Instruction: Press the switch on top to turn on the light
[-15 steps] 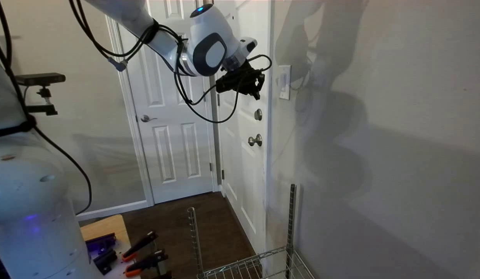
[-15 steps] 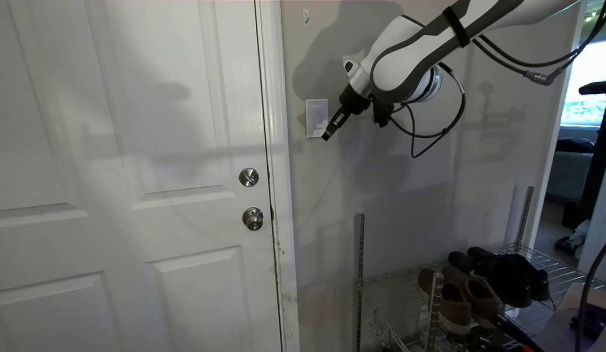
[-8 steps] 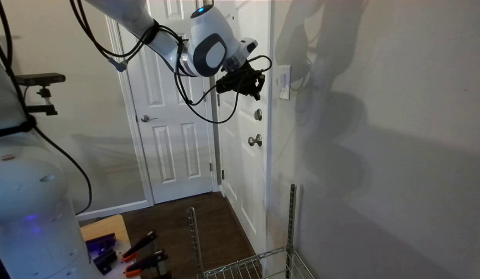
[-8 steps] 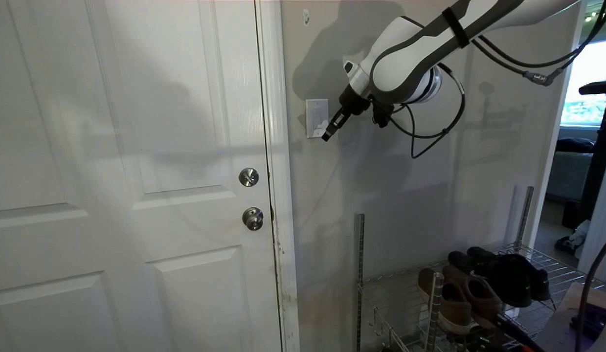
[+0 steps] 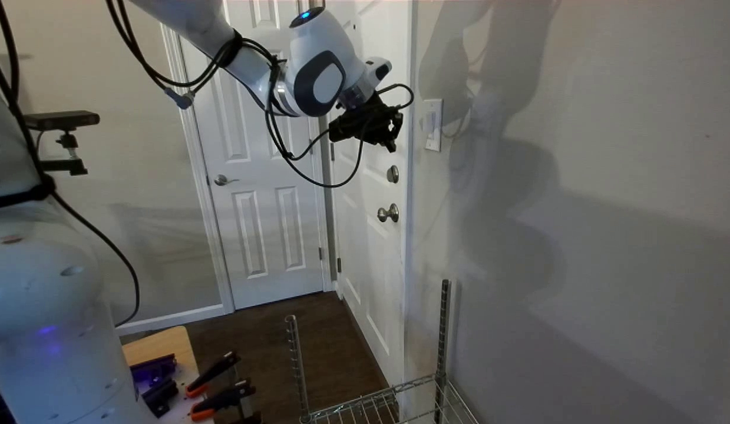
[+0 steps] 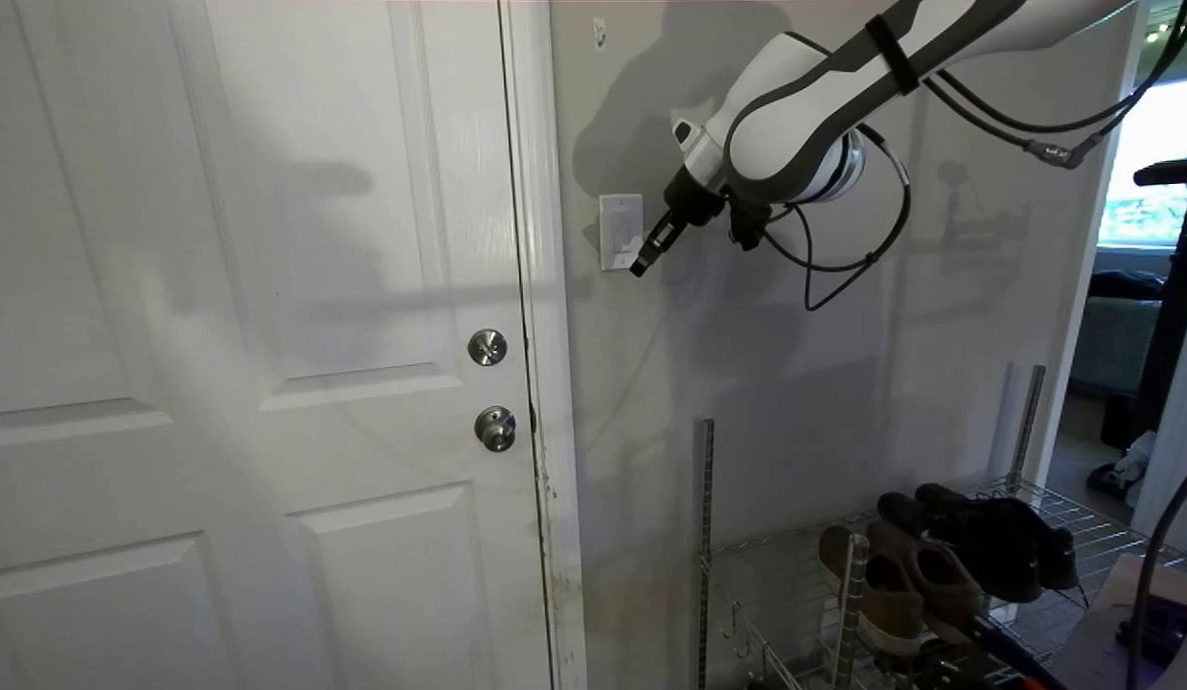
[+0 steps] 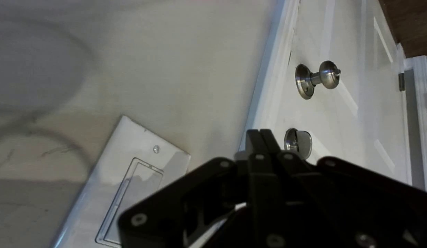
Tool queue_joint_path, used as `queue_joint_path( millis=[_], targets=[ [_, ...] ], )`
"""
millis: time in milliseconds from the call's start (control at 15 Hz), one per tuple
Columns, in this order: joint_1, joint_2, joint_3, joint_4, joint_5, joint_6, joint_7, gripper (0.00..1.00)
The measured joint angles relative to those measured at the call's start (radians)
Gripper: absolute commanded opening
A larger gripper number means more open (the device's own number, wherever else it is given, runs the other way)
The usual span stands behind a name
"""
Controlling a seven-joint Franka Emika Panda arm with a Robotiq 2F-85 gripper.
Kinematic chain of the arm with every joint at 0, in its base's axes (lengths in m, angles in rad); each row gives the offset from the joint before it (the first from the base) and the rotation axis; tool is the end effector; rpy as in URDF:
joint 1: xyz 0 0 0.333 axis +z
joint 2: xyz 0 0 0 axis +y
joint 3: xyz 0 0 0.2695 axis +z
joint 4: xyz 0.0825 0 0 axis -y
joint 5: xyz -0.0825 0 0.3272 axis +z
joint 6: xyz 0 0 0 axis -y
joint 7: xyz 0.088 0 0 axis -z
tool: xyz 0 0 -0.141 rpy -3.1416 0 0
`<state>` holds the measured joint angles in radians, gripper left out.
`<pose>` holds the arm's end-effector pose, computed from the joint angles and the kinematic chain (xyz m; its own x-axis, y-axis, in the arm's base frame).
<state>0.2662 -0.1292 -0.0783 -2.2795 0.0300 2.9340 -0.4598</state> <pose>0.5192 0.0960 0.4627 0.5537 0.5238 0.6473 0.4652 -0.8393 0.2813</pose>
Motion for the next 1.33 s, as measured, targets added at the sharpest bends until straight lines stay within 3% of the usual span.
queue_joint_path(
  millis=[467,1000,1333],
  targets=[
    [-0.011,0.082,-0.001,0.025,-0.036,0.234,0.002,0.04],
    [-0.141,0.155,0.018,0.072,-0.181,0.407,0.062,0.03],
    [-0.1,0.17,0.014,0.067,-0.127,0.46,0.058,0.03]
  ],
)
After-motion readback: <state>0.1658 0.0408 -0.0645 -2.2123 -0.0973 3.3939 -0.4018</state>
